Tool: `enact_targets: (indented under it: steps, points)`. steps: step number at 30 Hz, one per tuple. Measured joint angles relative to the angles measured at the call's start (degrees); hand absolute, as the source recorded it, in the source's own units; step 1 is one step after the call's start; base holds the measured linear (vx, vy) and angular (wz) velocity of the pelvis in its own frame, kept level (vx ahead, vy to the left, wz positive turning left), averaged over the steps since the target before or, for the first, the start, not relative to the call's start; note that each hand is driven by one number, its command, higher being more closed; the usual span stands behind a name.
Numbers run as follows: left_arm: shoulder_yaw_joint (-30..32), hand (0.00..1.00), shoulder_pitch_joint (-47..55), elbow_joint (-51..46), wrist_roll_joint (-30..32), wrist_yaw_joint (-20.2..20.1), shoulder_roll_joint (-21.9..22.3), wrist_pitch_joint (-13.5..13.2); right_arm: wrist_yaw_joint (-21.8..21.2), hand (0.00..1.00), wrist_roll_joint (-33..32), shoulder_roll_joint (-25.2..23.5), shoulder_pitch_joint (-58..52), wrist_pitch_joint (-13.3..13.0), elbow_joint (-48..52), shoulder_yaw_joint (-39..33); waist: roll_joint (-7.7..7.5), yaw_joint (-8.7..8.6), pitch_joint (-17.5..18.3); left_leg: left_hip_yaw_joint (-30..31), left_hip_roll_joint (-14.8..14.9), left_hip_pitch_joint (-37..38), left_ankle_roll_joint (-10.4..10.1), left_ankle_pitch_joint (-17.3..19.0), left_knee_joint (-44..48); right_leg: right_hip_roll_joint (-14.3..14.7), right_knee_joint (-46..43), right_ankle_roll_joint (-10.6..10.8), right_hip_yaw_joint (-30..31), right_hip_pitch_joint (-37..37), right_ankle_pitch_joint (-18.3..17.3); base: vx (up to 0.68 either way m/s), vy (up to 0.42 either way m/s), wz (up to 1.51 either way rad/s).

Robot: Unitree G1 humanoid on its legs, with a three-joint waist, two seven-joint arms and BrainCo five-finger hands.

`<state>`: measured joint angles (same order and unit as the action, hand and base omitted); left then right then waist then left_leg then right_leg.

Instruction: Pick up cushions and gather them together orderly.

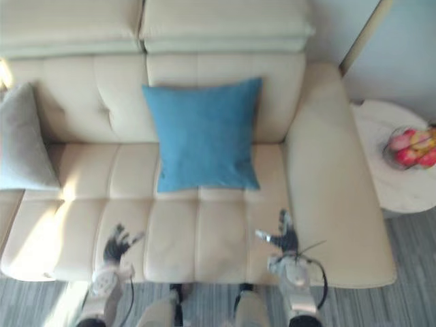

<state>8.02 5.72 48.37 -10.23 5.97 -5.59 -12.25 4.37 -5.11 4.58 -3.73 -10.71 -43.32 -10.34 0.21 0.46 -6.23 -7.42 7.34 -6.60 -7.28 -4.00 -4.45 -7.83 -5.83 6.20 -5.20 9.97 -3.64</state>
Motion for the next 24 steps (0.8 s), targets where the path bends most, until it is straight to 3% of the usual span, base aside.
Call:
enact_targets:
  steps: [5,13,16,18,19,20,21,22,24]
  points:
    - [-0.03,0.0,2.55,7.17,1.83,-1.24,0.46,1.65,-0.08,0.0,-2.29,-0.64,-1.32,1.12,-9.57,-1.02,-0.17,-0.01,1.68,-1.97,-0.47,4.69,-0.34,0.51,-1.41,-0.02,5.69,0.4,1.76,-5.56,3.33,0.05,0.037,-0.21]
    - [-0.28,0.0,1.67,9.66,5.65,-1.82,0.74,1.97,-0.48,0.0,-2.25,-0.59,-0.7,2.34,-13.49,-2.99,0.0,-0.36,2.84,-3.58,-0.52,7.55,-0.43,1.21,-1.42,0.21,6.48,0.48,3.78,-7.69,3.51,0.05,0.002,-0.12]
    - [-0.56,0.0,0.7,9.68,5.78,-1.82,0.58,2.02,-0.46,0.0,-2.04,-0.65,2.25,2.54,-14.05,-2.64,-0.75,-0.05,1.44,-6.03,-0.41,6.99,-0.21,1.39,-1.08,0.56,2.7,0.47,6.05,-4.18,3.53,-0.03,0.011,-0.42]
    - [-0.66,0.0,-1.92,9.67,5.74,-1.78,-0.28,2.41,-0.37,0.0,-1.98,-1.11,5.36,2.49,-13.81,-1.63,-2.09,-0.06,-0.45,-6.79,-0.29,2.85,1.25,2.56,3.23,0.36,-3.23,0.09,5.36,1.45,4.09,-0.12,0.005,-0.27]
    - [-0.64,0.0,-3.61,9.59,5.74,-1.66,-0.41,2.98,-0.29,0.0,-1.86,-1.26,6.1,2.52,-13.79,-0.44,-2.45,0.14,-1.08,-7.27,-0.01,0.74,2.55,3.45,6.16,0.3,-3.79,0.97,5.23,2.81,5.92,-0.17,0.019,-0.16]
    - [-0.64,0.0,-4.23,9.23,5.71,-1.66,-0.21,3.06,-0.27,0.0,-1.77,-0.91,6.29,2.6,-13.58,-0.14,-1.81,0.48,-1.33,-7.69,1.47,-0.2,2.94,3.78,7.24,0.41,-3.77,1.1,5.21,2.45,5.61,-0.13,0.025,0.0]
    - [-0.57,0.0,-4.96,8.6,5.69,-1.64,0.12,3.0,-0.18,0.0,-1.72,-1.56,6.94,2.79,-13.47,-0.03,-1.74,0.16,-1.9,-7.07,1.58,-0.46,2.87,3.76,8.45,-0.48,-16.42,0.39,4.32,4.46,-1.21,-0.09,-0.004,0.32]
    - [-0.72,0.0,-5.01,7.38,5.67,-1.65,0.02,2.96,-0.06,0.0,-1.72,-2.56,6.04,2.89,-13.5,0.12,-2.09,0.05,-1.96,-5.87,1.04,-0.5,2.87,3.73,9.47,-1.81,-28.84,0.99,3.3,4.36,-6.01,-0.06,-0.037,0.48]
    - [-0.62,0.0,-4.64,6.12,5.58,-1.62,-0.2,2.91,-0.06,0.0,-1.69,-3.02,5.8,3.0,-13.8,1.67,-3.09,0.69,-1.41,-4.81,0.73,-1.7,2.69,3.55,11.25,-3.38,-36.15,1.82,3.0,1.82,-7.8,-0.11,-0.121,0.36]
